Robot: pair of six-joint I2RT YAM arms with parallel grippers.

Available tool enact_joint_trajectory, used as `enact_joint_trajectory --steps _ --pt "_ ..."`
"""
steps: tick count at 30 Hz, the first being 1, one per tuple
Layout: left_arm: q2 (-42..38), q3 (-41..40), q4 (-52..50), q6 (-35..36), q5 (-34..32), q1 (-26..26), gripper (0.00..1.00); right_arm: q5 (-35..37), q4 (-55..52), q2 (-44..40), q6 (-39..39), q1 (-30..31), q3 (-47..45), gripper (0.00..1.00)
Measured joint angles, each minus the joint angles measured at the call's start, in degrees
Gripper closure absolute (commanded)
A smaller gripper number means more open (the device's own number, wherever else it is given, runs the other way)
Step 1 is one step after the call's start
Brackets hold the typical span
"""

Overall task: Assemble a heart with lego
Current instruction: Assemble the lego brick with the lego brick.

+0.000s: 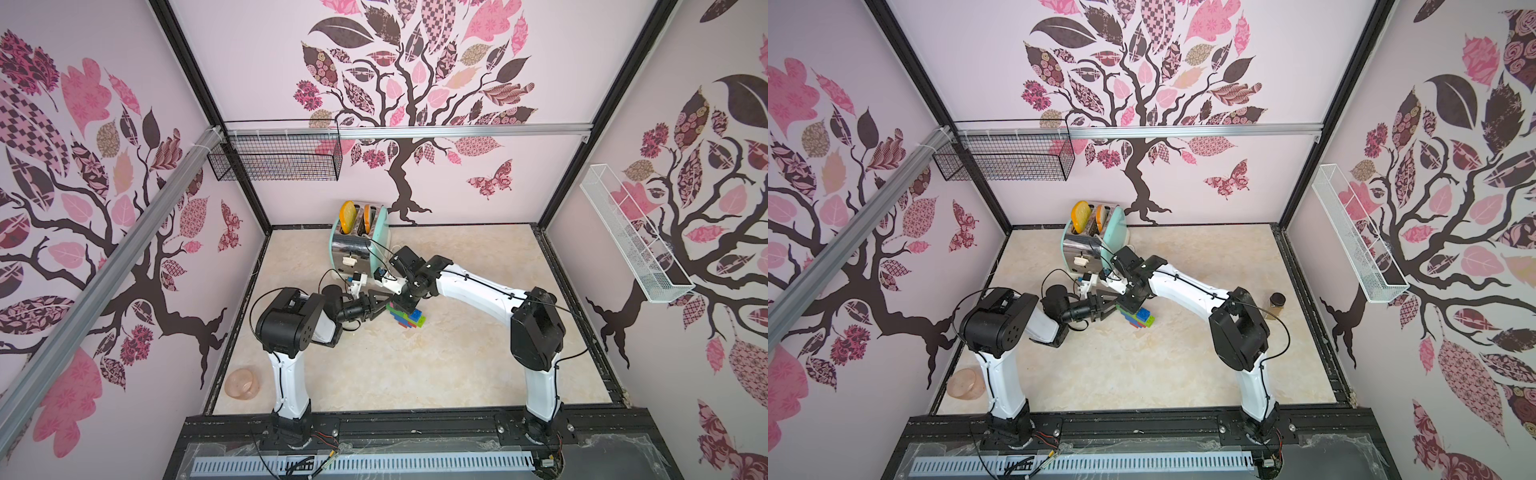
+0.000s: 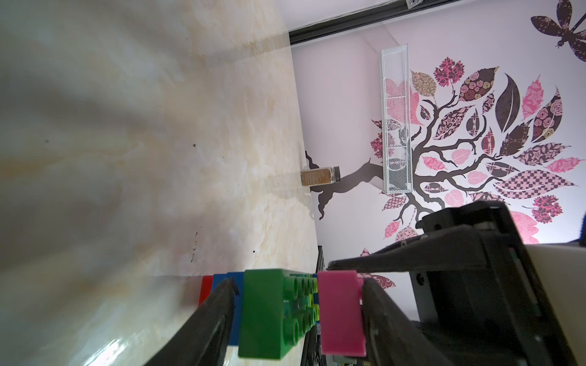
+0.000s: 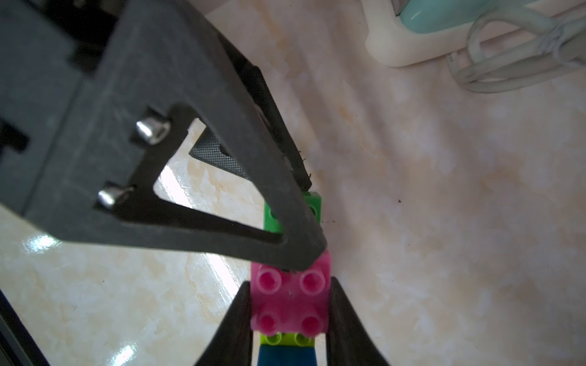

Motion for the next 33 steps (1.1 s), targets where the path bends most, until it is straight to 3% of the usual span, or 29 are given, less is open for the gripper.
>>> enact_joint_trajectory --steps 33 --pt "-0.02 0.00 0.04 0.02 0.22 -0.37 0.32 0.87 -1.01 0.50 0.42 0.17 -0.50 0.74"
